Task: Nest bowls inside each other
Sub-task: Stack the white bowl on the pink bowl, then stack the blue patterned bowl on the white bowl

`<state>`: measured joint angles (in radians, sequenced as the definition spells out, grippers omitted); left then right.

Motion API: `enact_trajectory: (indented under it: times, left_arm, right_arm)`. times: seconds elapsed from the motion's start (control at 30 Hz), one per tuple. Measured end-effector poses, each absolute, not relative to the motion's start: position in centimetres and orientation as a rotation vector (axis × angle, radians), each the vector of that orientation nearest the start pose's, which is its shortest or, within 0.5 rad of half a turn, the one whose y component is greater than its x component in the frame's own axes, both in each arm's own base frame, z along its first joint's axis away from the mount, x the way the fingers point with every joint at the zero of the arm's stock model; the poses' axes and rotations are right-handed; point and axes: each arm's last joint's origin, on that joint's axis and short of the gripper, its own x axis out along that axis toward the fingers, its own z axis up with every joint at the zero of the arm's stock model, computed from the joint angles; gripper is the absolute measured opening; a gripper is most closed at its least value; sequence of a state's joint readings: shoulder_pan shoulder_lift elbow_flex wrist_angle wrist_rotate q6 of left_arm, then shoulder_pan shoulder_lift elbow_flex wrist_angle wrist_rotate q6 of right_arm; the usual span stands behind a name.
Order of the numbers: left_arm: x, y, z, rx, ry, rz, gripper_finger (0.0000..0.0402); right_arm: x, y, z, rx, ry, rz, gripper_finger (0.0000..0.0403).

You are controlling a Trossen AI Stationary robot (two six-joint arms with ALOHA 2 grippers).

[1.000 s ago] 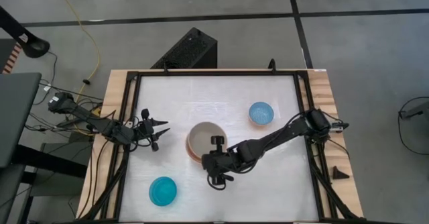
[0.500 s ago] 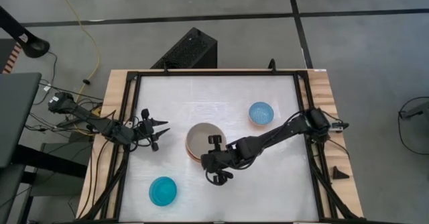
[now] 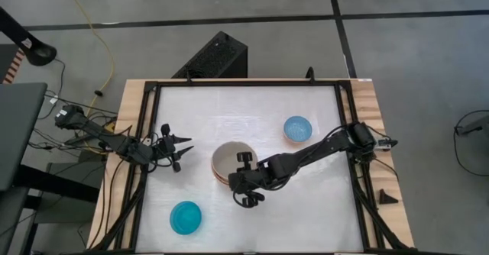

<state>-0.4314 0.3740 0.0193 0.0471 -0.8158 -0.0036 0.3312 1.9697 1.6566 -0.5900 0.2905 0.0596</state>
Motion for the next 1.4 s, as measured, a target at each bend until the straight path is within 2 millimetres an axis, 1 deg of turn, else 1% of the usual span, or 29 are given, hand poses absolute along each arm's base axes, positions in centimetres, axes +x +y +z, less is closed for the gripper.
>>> enact_trajectory:
  times: [0.13, 0.3, 0.5, 0.63, 0.73, 0.83, 0.93, 1.0, 1.07, 1.13, 1.27, 1.4]
  left_arm:
    - [10.7, -2.6, 14.5, 0.177, 0.251, 0.382, 0.0125]
    - [10.7, -2.6, 14.5, 0.177, 0.25, 0.382, 0.0125]
    - [10.7, -2.6, 14.5, 0.177, 0.251, 0.382, 0.0125]
    - [10.7, -2.6, 14.5, 0.177, 0.251, 0.382, 0.0125]
    - [10.7, -2.6, 14.5, 0.177, 0.251, 0.381, 0.0125]
    - [10.7, -2.6, 14.5, 0.177, 0.251, 0.382, 0.0126]
    - [10.7, -2.6, 14.5, 0.177, 0.251, 0.382, 0.0125]
    - [10.7, -2.6, 14.5, 0.177, 0.251, 0.382, 0.0125]
    - [10.7, -2.6, 14.5, 0.177, 0.251, 0.382, 0.0125]
    - [10.7, -2.6, 14.5, 0.177, 0.251, 0.382, 0.0125]
    - [10.7, -2.6, 14.5, 0.177, 0.251, 0.382, 0.0125]
    - [10.7, -2.6, 14.5, 0.177, 0.251, 0.382, 0.0125]
  right_arm:
    - [41.2, 13.3, 25.3, -0.216, 0.857, -0.006, 0.0108]
    - [41.1, 13.2, 25.7, -0.212, 0.85, -0.024, 0.0156]
    - [41.3, 13.4, 27.7, -0.197, 0.821, -0.021, 0.0217]
    - [41.1, 13.9, 29.0, -0.201, 0.825, -0.007, 0.0239]
    - [40.9, 14.2, 29.8, -0.158, 0.82, -0.021, 0.0242]
    - [40.8, 14.4, 29.8, -0.094, 0.816, -0.054, 0.0234]
    - [41.1, 15.1, 28.7, -0.104, 0.806, -0.151, 0.022]
    - [41.4, 15.9, 27.4, -0.16, 0.808, -0.21, 0.0212]
    - [41.7, 17.0, 25.9, -0.202, 0.805, -0.232, 0.0204]
    - [42.0, 18.0, 25.2, -0.223, 0.78, -0.225, 0.0198]
    - [42.1, 19.5, 24.9, -0.25, 0.725, -0.2, 0.019]
    - [42.0, 19.8, 24.8, -0.265, 0.719, -0.215, 0.0185]
